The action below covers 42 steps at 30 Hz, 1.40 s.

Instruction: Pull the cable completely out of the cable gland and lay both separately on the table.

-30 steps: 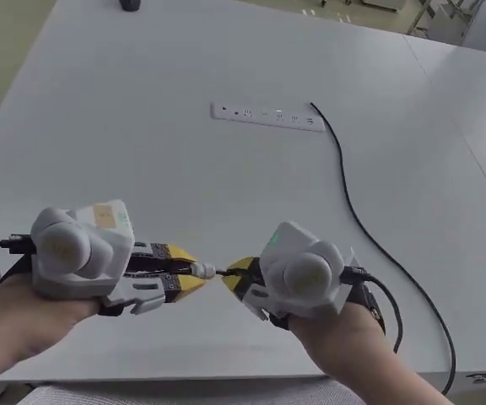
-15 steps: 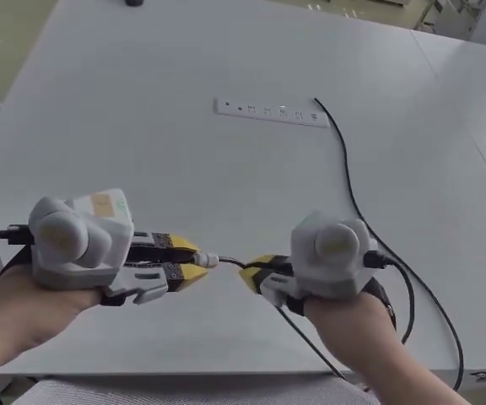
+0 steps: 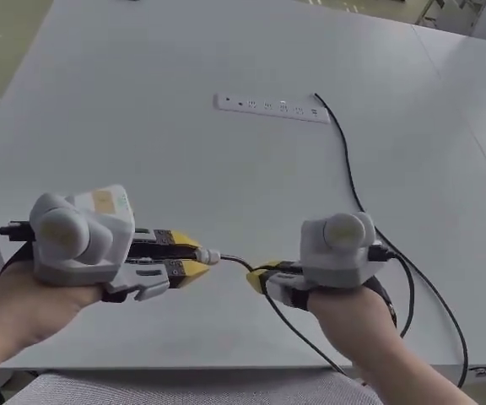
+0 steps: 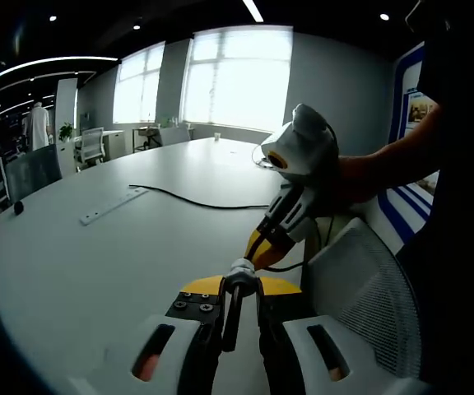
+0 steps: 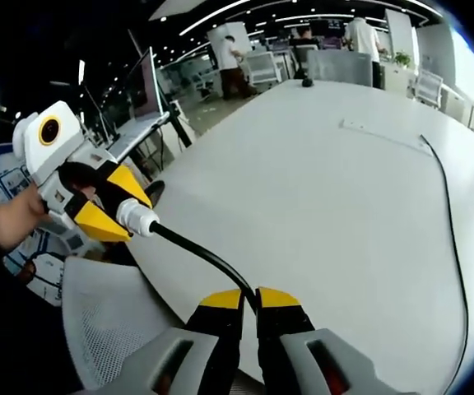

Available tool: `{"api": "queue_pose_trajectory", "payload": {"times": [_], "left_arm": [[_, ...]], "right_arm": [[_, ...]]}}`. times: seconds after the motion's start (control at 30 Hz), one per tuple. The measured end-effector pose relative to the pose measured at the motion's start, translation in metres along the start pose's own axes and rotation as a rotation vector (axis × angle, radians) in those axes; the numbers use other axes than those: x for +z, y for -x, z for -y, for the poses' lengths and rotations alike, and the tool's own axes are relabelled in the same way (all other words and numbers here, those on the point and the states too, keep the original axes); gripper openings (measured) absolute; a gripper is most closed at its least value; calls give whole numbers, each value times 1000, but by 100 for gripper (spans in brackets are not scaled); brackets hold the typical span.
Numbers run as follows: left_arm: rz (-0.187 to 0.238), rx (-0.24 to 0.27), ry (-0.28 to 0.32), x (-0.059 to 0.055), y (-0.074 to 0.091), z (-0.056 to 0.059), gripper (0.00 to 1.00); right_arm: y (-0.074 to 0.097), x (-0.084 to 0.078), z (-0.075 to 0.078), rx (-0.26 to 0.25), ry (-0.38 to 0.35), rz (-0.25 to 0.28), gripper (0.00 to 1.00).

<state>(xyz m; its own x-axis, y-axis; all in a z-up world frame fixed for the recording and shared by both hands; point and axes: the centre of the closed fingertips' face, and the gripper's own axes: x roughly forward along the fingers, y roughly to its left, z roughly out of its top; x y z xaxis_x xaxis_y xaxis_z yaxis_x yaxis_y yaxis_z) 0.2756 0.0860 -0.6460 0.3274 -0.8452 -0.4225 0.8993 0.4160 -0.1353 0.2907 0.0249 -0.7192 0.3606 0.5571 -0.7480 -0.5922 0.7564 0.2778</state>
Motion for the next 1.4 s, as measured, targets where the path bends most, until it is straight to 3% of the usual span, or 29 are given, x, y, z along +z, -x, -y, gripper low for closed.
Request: {"api": "queue_pose_trajectory", "payload": {"times": [0.43, 0.57, 0.6, 0.63, 0.7, 0.73, 0.8, 0.87, 1.03, 1.2, 1.4], "left_arm": [[0, -3, 0, -1, 3, 1, 15], [-13, 3, 0, -3, 3, 0, 15], [-14, 3, 0, -4, 3, 0, 15], [-15, 4, -2, -4, 3, 0, 15], [-12, 2, 3, -3, 4, 0, 15], [-16, 3, -1, -4, 4, 0, 15], [-21, 0, 3, -6, 4, 0, 15], [-23, -2, 2, -8, 4, 0, 15], [-25, -5, 5, -8, 4, 1, 15], [-23, -9, 4, -7, 4, 1, 15], [-22, -16, 5, -8, 4, -1, 15]], "right_arm": [[5, 1, -1, -10, 138, 44, 3], [12, 13, -5, -8, 140, 105, 14], [15, 23, -6, -22, 177, 152, 15], [18, 27, -12, -21, 216, 163, 17], [20, 28, -18, -35, 332, 144, 18], [20, 28, -25, -39, 434, 125, 18], [18, 29, -39, -33, 566, 116, 19], [17, 32, -48, -40, 655, 111, 18], [11, 37, -64, -24, 725, 103, 16], [9, 41, -68, -25, 806, 94, 12], [7, 40, -72, 1, 843, 95, 2]]}}
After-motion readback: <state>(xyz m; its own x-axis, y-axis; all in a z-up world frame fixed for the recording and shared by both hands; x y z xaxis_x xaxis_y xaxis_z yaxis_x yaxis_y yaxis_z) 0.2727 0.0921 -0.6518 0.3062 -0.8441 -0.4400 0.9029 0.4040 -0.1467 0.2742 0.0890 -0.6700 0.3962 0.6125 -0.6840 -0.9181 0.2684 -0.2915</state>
